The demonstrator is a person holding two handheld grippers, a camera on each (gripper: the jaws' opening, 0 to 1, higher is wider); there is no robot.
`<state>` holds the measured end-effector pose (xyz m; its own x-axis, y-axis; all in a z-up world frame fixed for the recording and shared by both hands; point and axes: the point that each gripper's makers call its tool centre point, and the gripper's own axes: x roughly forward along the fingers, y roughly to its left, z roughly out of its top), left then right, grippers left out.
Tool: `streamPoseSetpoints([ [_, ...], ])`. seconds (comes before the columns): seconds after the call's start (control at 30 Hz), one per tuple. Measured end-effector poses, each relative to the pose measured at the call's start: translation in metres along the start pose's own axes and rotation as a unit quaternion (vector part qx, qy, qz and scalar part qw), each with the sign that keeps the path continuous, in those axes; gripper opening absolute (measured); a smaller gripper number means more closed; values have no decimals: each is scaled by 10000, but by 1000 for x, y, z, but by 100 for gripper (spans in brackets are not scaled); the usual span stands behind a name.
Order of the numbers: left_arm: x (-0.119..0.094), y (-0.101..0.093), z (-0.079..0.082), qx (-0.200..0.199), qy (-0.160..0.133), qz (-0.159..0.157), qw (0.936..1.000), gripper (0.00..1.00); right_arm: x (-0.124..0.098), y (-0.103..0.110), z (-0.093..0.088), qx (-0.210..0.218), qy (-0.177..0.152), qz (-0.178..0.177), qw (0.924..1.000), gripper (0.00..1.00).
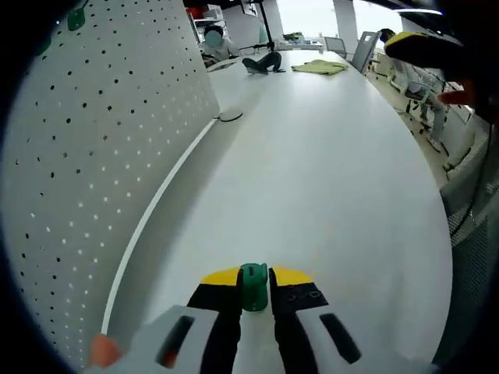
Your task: Insert the hook assembly into the mounting plate slot until the hook locks in place.
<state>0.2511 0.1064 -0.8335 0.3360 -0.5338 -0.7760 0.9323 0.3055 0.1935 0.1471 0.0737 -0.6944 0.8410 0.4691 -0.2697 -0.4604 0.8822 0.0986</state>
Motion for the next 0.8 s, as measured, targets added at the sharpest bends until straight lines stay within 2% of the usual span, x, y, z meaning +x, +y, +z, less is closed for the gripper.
streamPoseSetpoints([
  [0.47, 3, 0, -6, -56, 140, -38, 9999, 7, -1, 0, 0, 12, -25, 14, 10000, 73],
  [0.8, 1, 3, -7, -164, 128, -32, 9998, 4, 0, 0, 0, 1, -3, 32, 10000, 73],
])
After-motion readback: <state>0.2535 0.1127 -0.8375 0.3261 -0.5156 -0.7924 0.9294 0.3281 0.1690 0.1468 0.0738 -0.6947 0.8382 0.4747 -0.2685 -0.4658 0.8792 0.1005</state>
